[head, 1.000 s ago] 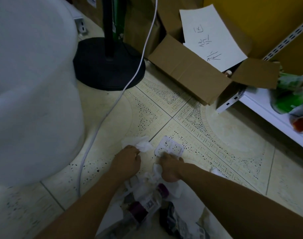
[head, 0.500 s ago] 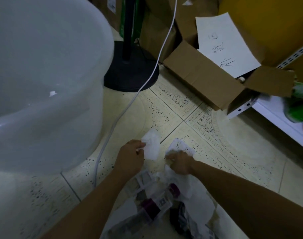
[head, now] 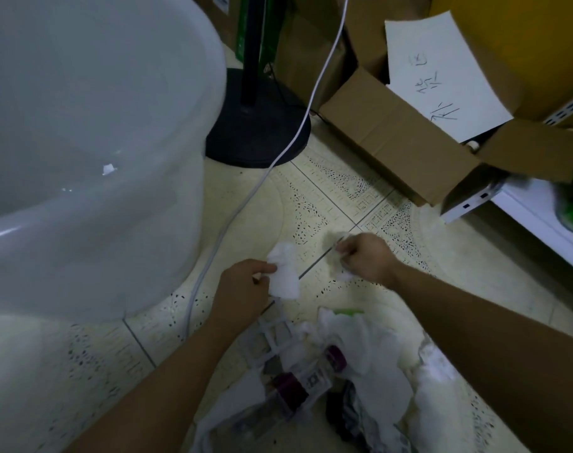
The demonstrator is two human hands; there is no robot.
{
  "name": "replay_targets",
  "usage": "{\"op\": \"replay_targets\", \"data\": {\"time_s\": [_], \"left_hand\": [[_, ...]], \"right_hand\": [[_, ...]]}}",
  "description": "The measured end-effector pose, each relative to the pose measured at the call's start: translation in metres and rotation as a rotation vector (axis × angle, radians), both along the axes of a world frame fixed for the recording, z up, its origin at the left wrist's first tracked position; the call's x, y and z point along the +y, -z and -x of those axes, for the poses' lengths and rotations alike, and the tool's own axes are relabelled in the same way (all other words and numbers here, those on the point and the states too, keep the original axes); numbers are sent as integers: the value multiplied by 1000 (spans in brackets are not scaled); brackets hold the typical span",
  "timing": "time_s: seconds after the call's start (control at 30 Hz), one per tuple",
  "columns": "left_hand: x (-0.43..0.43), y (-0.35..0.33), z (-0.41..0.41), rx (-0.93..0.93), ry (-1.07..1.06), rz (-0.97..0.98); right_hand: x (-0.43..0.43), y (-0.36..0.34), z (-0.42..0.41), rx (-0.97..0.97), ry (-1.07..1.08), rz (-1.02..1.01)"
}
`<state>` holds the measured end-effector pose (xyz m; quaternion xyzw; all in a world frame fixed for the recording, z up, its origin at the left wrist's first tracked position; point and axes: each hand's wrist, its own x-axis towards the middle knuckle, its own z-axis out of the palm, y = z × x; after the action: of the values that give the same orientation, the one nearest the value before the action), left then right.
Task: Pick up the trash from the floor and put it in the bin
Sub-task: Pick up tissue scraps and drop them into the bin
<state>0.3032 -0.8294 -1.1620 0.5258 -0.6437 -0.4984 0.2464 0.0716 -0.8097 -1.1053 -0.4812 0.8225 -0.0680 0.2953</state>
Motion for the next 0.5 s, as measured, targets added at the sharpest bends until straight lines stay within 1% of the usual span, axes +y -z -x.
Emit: {"op": "replay_targets", "data": {"time_s": [0.1, 0.13, 0.23, 0.27, 0.5], "left_hand": [[-5, -18, 8, 43, 1, 48], [-7, -24, 10, 62, -5, 48], [-11, -47, 14, 95, -24, 59], [-11, -55, 15, 99, -24, 68], [-4, -112, 11, 119, -8, 212]], "right_hand": [[-11, -33, 5, -95, 62, 98], [-12, -44, 5, -147, 69, 114], [-8, -71, 0, -383, 135, 136], [-6, -78, -2, -414, 135, 147], [6, -125, -9, -405, 92, 232]]}}
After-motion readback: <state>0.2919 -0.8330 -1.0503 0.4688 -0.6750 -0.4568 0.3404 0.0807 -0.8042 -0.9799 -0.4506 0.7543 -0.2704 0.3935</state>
